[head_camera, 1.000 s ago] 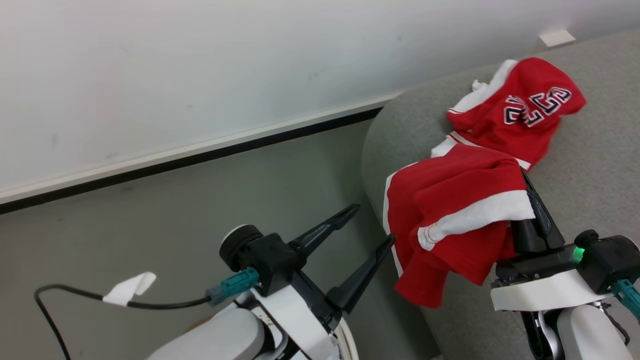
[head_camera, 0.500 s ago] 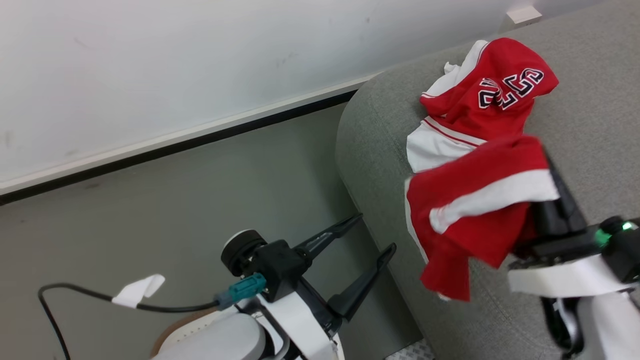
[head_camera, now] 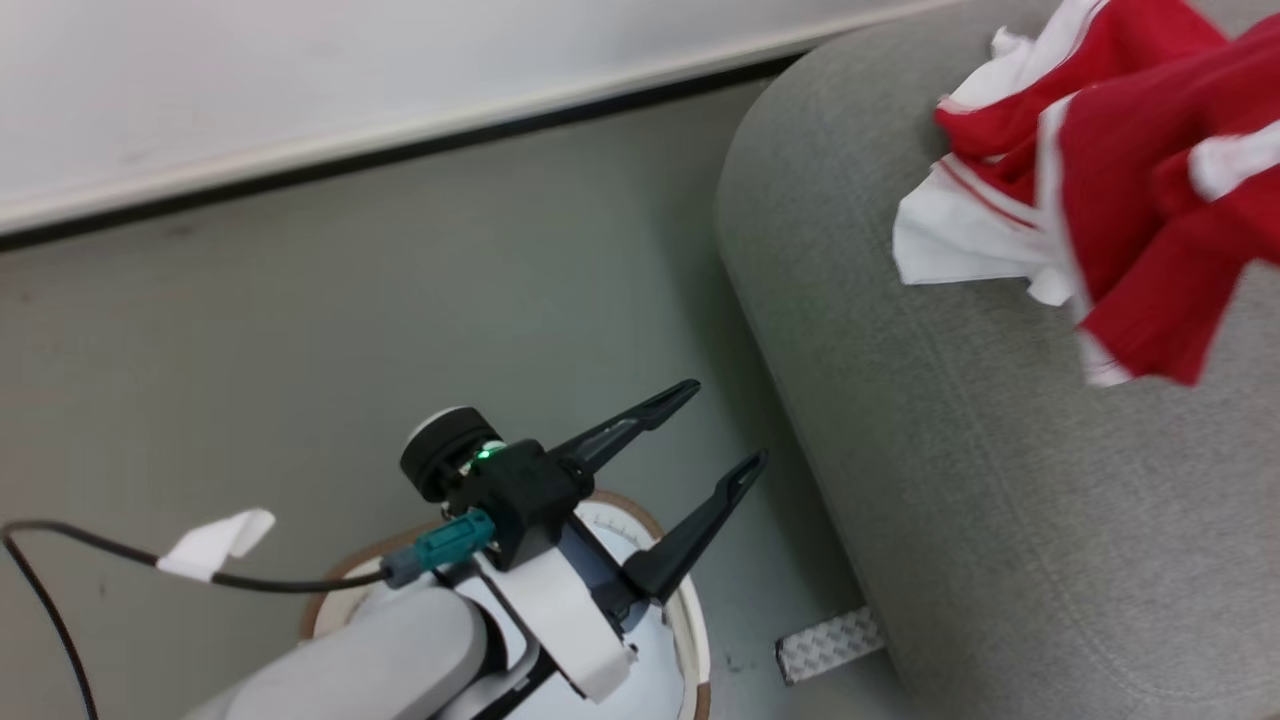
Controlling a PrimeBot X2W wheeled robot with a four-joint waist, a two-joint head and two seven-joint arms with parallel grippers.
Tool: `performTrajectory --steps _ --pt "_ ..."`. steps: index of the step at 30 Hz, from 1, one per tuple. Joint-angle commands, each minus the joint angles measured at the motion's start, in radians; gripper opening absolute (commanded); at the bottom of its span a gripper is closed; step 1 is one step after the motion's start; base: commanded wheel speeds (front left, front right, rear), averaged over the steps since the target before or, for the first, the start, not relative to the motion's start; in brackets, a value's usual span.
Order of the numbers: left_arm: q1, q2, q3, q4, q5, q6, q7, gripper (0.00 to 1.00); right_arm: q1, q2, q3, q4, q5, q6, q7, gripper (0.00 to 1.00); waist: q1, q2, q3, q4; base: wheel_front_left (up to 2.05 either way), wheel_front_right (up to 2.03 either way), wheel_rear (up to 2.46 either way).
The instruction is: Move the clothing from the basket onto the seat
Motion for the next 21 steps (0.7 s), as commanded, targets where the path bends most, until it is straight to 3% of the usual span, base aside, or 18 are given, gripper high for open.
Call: performTrajectory --steps 1,10,16,21 --pt "-0.009 0.013 0.004 -0.006 0.007 -0.004 0.002 1.00 -0.024 -0.013 -0.017 0.005 -0.004 -0.002 0.003 0.00 -0.0002 0.0000 0.059 0.036 0.00 0.00 0.00" --pt "-0.055 0.057 0.021 -0.049 0.022 -0.024 0.010 1.00 -0.149 -0.113 -0.246 0.105 -0.062 -0.002 0.125 0.00 -0.0002 0.0000 0.210 0.112 0.00 0.00 0.00" --pt "-0.075 0.068 0.037 -0.049 0.020 -0.030 -0.006 1.00 -0.176 -0.184 -0.264 0.282 -0.179 -0.002 0.247 0.00 -0.0002 0.0000 0.266 0.152 0.00 0.00 0.00" --pt "-0.082 0.059 0.042 -0.036 0.012 -0.037 -0.021 1.00 -0.187 -0.190 -0.285 0.403 -0.252 -0.002 0.394 0.02 -0.0002 0.0000 0.281 0.176 0.00 0.00 0.00"
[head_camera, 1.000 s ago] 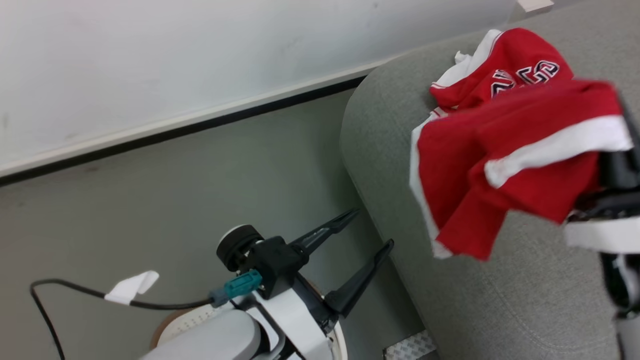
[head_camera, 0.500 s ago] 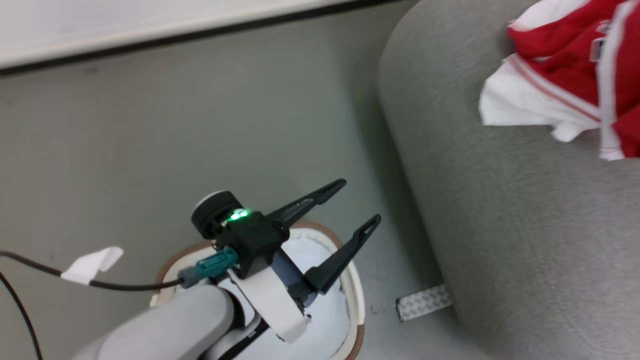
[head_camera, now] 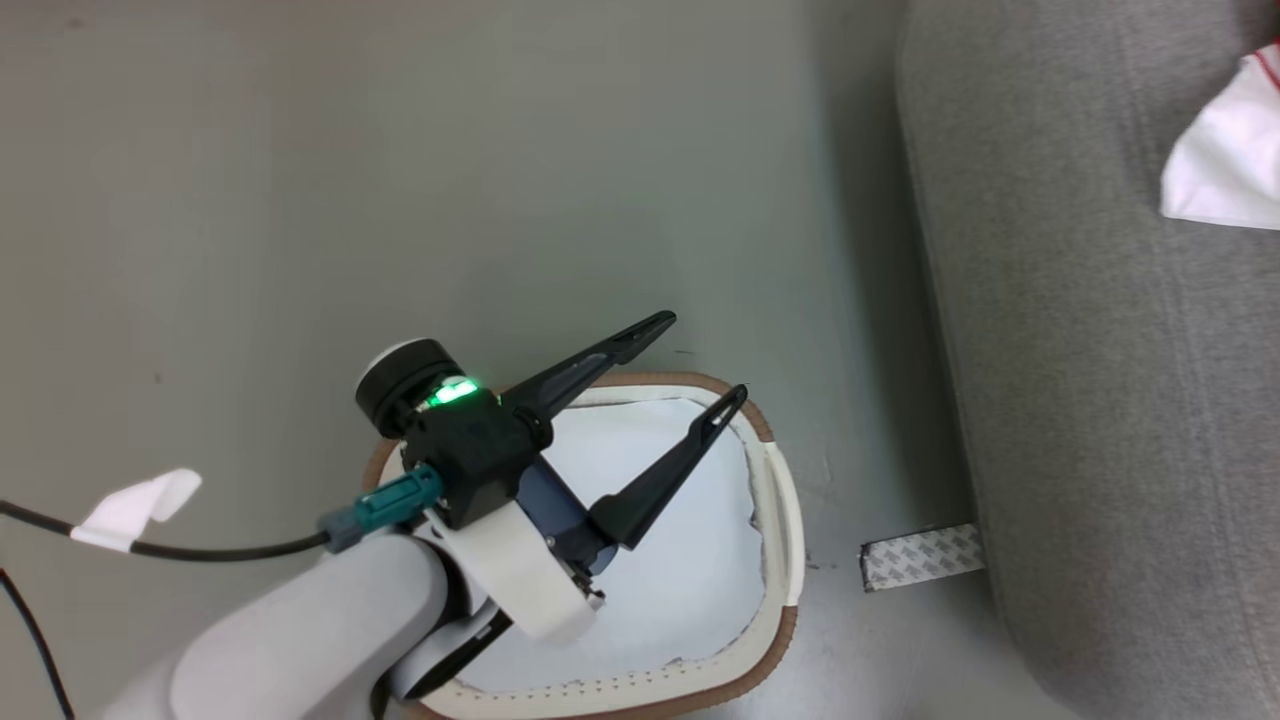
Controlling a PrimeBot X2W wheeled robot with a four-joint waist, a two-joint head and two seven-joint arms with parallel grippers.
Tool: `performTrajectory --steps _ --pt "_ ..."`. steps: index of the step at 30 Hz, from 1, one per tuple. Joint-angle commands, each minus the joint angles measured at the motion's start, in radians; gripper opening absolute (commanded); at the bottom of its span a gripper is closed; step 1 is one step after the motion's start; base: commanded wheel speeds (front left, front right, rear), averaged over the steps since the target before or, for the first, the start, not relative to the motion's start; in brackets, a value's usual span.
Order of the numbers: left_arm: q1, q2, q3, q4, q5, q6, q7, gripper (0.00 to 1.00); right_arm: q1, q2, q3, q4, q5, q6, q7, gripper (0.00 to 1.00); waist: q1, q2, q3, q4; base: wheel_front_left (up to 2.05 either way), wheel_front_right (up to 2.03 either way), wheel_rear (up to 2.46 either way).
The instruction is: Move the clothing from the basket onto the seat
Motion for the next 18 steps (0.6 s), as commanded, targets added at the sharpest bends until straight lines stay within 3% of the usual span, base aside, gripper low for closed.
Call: performTrajectory --steps 1,8,9,10,18 --pt "-0.011 -0.001 0.004 0.003 -0.004 -0.001 -0.007 1.00 -0.008 0.005 -0.006 0.007 -0.011 -0.002 0.010 0.05 -0.0003 0.0000 0.007 0.009 0.00 0.00 0.00" --pt "0.000 -0.008 0.013 0.029 -0.012 -0.002 -0.026 1.00 0.018 0.036 -0.004 0.030 -0.016 -0.002 0.155 0.47 -0.0003 0.0000 -0.015 0.013 0.00 0.00 0.00" --pt "0.003 -0.011 0.013 0.032 -0.013 0.000 -0.029 1.00 0.022 0.041 0.000 0.024 -0.014 -0.002 0.168 0.70 -0.0003 0.0000 -0.024 0.011 0.00 0.00 0.00" --pt "0.007 -0.014 0.013 0.034 -0.014 0.001 -0.029 1.00 0.026 0.041 0.003 0.017 -0.014 -0.002 0.179 1.00 -0.0003 0.0000 -0.033 0.010 0.00 0.00 0.00" --pt "0.057 -0.031 0.015 0.076 -0.037 0.016 -0.043 1.00 0.073 0.034 0.076 -0.022 0.030 -0.003 0.264 1.00 -0.0003 0.0000 -0.153 -0.016 0.00 0.00 0.00"
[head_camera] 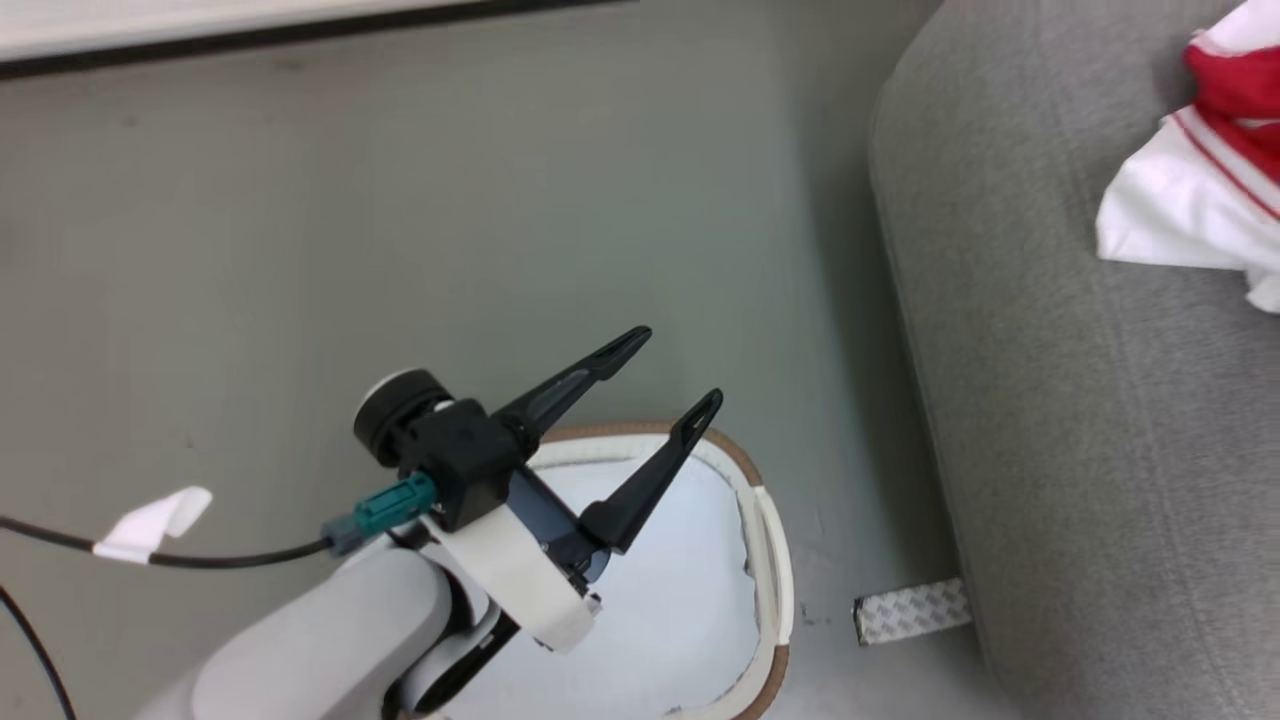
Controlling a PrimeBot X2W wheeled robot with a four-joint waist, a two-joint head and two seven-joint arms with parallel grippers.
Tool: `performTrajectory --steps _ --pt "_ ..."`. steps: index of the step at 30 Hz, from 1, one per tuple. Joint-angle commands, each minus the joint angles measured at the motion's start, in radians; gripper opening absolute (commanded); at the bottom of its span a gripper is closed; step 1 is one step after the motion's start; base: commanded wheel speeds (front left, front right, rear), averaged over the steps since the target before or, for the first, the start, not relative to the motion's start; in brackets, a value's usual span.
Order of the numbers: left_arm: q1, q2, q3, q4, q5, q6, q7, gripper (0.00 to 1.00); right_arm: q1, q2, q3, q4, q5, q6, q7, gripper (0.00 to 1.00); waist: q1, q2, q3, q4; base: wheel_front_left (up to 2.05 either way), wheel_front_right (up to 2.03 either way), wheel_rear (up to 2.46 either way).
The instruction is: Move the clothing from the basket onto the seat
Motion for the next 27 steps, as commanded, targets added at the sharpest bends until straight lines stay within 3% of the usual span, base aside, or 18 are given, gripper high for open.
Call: performTrajectory --steps 1,8,16,27 --pt "0.022 0.002 0.004 0.008 -0.017 0.006 -0.006 1.00 0.019 -0.011 0.013 -0.006 0.015 -0.002 0.015 1.00 -0.0001 0.0000 -0.058 -0.016 0.00 0.00 0.00" --pt "0.109 0.002 0.056 0.041 -0.055 0.047 -0.018 1.00 0.084 -0.093 0.166 -0.104 0.124 -0.002 0.098 1.00 -0.0001 0.0000 -0.218 -0.018 0.00 0.00 0.00" --pt "0.205 0.014 0.191 0.043 -0.100 0.103 -0.021 1.00 0.097 -0.155 0.329 -0.234 0.246 -0.002 0.034 1.00 -0.0001 0.0000 -0.353 0.022 0.00 0.00 0.00" --pt "0.413 0.036 0.448 -0.028 -0.097 0.208 -0.021 1.00 0.183 -0.091 0.464 -0.339 0.334 -0.002 -0.126 1.00 -0.0001 0.0000 -0.467 0.120 0.00 0.00 0.00"
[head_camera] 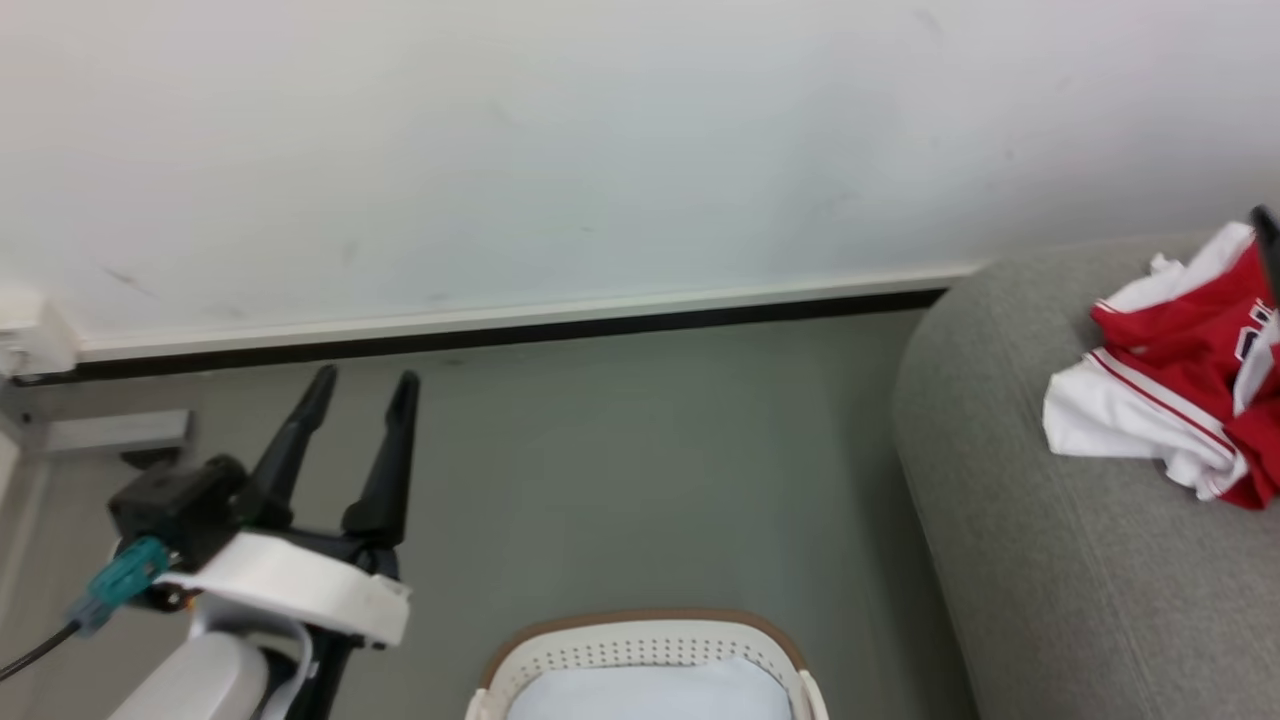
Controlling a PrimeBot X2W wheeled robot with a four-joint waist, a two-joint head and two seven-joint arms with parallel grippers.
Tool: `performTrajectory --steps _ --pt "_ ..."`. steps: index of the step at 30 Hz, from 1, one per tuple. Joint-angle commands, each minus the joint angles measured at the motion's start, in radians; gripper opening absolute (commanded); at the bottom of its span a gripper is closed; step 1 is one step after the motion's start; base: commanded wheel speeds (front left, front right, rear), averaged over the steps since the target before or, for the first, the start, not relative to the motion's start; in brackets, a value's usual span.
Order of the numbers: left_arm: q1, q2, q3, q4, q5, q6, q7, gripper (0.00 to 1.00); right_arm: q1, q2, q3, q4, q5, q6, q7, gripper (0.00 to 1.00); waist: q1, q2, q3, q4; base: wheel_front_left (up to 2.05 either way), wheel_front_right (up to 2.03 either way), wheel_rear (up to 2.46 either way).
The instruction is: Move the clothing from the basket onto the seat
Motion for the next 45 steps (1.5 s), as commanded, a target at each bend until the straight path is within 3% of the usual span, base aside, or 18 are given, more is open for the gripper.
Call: performTrajectory --steps 1,7,12,15,19,23,33,45 --pt "0.037 0.008 0.024 -0.002 0.012 0.008 0.000 1.00 0.041 0.011 0.001 -0.015 0.010 -0.002 -0.022 1.00 0.0003 0.0000 -0.037 0.041 0.00 0.00 0.00" --pt "0.148 0.001 0.109 0.023 0.029 0.029 0.000 1.00 0.174 0.124 -0.056 -0.065 -0.015 -0.002 -0.143 1.00 0.0003 0.0000 -0.077 0.084 0.00 0.00 0.00" --pt "0.212 -0.032 0.168 0.048 0.052 0.016 0.000 1.00 0.280 0.231 -0.079 -0.113 -0.069 -0.002 -0.252 1.00 0.0003 0.0000 -0.086 0.091 0.00 0.00 0.00" --pt "0.248 -0.072 0.205 0.057 0.084 -0.004 0.000 1.00 0.351 0.292 -0.076 -0.132 -0.099 -0.002 -0.342 1.00 0.0003 0.0000 -0.090 0.089 0.00 0.00 0.00" --pt "0.294 -0.126 0.247 0.060 0.130 -0.081 0.000 1.00 0.438 0.359 -0.075 -0.118 -0.125 -0.002 -0.472 1.00 0.0003 0.0000 -0.090 0.088 0.00 0.00 0.00" --pt "0.329 -0.177 0.291 0.094 0.193 -0.116 -0.001 1.00 0.503 0.411 -0.071 -0.083 -0.139 -0.002 -0.570 1.00 0.0003 0.0000 -0.093 0.079 0.00 0.00 0.00" --pt "0.394 -0.280 0.388 0.160 0.322 -0.210 0.000 1.00 0.554 0.463 -0.016 0.040 -0.168 -0.002 -0.702 1.00 0.0003 0.0000 -0.094 0.054 0.00 0.00 0.00" --pt "0.392 -0.356 0.465 0.197 0.417 -0.282 0.000 1.00 0.510 0.466 0.005 0.114 -0.101 -0.002 -0.734 1.00 0.0003 0.0000 -0.099 0.050 0.00 0.00 0.00"
